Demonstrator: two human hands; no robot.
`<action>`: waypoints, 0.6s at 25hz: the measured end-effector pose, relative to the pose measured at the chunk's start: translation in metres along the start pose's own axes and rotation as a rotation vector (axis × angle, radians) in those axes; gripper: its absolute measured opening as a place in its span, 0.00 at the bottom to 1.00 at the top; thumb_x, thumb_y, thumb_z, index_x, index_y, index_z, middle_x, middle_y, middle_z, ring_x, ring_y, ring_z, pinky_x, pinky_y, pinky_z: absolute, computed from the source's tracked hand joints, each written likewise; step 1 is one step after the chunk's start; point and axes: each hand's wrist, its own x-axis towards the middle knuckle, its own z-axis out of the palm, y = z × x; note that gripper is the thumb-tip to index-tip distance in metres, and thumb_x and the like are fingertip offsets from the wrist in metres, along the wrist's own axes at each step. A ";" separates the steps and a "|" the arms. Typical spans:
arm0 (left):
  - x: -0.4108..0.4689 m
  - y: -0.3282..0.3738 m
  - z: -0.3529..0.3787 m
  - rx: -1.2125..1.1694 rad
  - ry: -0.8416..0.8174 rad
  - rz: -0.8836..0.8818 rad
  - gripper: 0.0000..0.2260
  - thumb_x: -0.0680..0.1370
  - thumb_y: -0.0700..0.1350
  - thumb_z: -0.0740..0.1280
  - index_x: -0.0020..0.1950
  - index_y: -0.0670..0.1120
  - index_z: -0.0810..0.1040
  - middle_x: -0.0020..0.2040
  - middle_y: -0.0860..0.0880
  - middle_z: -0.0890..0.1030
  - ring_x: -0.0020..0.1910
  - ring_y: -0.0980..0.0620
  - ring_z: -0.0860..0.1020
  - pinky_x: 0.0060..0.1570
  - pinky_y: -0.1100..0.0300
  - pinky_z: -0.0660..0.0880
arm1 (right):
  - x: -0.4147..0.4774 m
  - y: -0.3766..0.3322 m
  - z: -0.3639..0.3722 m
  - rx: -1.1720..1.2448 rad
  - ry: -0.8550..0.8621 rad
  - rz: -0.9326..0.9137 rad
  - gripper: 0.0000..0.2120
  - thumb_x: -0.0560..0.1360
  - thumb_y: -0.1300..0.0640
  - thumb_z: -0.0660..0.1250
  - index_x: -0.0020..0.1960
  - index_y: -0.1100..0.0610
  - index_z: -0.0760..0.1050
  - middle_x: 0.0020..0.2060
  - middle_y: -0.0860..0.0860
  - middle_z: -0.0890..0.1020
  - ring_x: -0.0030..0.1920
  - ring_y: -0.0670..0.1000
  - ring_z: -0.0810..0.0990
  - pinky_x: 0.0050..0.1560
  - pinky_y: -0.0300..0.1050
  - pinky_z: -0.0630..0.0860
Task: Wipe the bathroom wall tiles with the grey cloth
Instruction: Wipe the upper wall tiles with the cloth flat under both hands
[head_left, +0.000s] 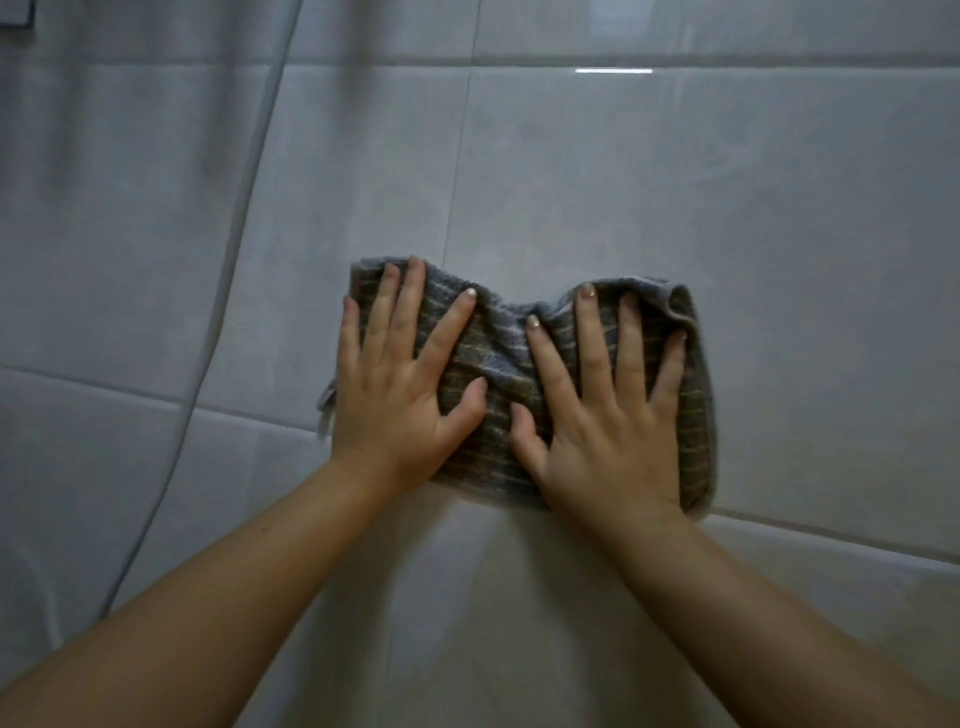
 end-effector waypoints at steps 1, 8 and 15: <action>-0.007 0.006 0.001 0.001 -0.010 -0.008 0.31 0.76 0.59 0.59 0.78 0.51 0.62 0.80 0.40 0.55 0.80 0.42 0.50 0.76 0.38 0.45 | -0.007 0.004 -0.001 -0.001 0.001 -0.012 0.30 0.75 0.41 0.58 0.75 0.50 0.64 0.76 0.60 0.61 0.75 0.64 0.57 0.72 0.70 0.48; 0.004 0.140 0.012 -0.044 -0.006 0.042 0.33 0.74 0.61 0.62 0.78 0.53 0.63 0.79 0.40 0.57 0.79 0.40 0.53 0.74 0.35 0.50 | -0.054 0.129 -0.026 -0.053 0.028 0.034 0.30 0.74 0.43 0.59 0.75 0.49 0.64 0.76 0.60 0.61 0.75 0.65 0.58 0.71 0.70 0.50; 0.021 0.172 0.014 -0.090 0.024 0.145 0.31 0.75 0.62 0.62 0.77 0.54 0.65 0.79 0.41 0.59 0.79 0.42 0.55 0.75 0.37 0.51 | -0.062 0.159 -0.034 -0.062 0.033 0.171 0.33 0.72 0.44 0.58 0.75 0.52 0.63 0.76 0.63 0.59 0.75 0.67 0.55 0.71 0.73 0.48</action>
